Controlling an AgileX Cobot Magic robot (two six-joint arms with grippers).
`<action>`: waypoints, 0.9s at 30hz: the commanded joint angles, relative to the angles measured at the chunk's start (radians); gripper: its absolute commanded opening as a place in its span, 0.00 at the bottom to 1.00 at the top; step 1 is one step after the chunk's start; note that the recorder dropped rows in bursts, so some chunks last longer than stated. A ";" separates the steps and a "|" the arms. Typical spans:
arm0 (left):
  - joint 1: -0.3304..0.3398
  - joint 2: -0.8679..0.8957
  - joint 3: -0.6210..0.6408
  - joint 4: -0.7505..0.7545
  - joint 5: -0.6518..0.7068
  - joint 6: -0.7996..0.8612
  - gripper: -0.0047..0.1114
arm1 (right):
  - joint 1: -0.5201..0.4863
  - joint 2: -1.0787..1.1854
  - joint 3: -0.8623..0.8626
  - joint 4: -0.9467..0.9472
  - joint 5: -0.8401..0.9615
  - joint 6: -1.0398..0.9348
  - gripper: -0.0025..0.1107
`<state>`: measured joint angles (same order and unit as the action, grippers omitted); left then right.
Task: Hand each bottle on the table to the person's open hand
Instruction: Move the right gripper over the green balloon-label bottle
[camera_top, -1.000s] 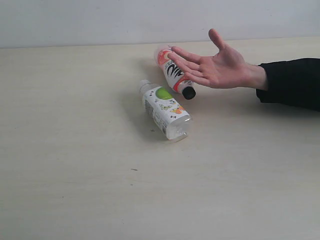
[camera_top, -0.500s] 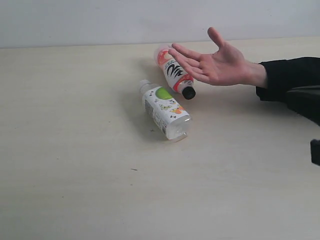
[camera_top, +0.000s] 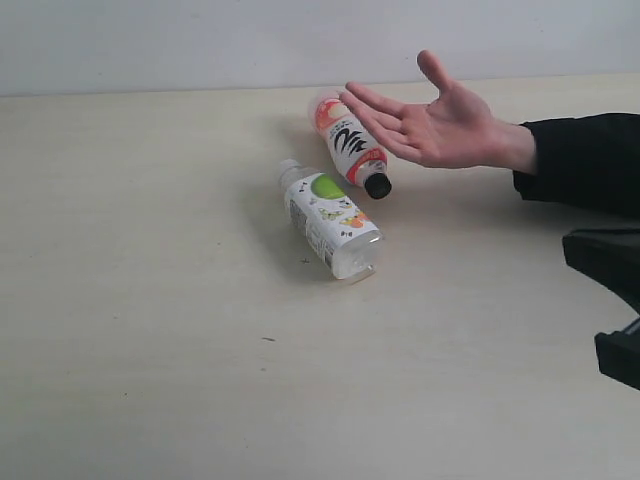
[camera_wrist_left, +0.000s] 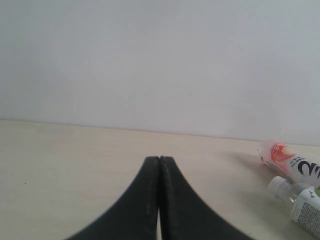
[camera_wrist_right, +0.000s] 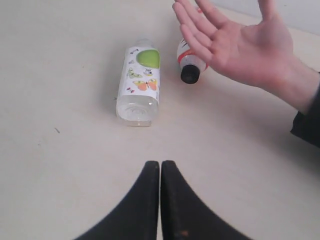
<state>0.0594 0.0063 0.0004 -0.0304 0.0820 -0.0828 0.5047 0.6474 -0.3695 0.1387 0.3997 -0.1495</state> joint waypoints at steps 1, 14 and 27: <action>0.002 -0.006 0.000 -0.003 0.001 0.002 0.04 | 0.002 0.055 -0.054 0.016 0.093 -0.006 0.05; 0.002 -0.006 0.000 -0.003 0.001 0.002 0.04 | 0.002 0.478 -0.384 0.052 0.335 -0.006 0.15; 0.002 -0.006 0.000 -0.003 0.001 0.002 0.04 | 0.002 0.883 -0.725 0.140 0.213 -0.021 0.52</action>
<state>0.0594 0.0063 0.0004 -0.0304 0.0820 -0.0828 0.5047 1.4814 -1.0543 0.2624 0.7106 -0.1653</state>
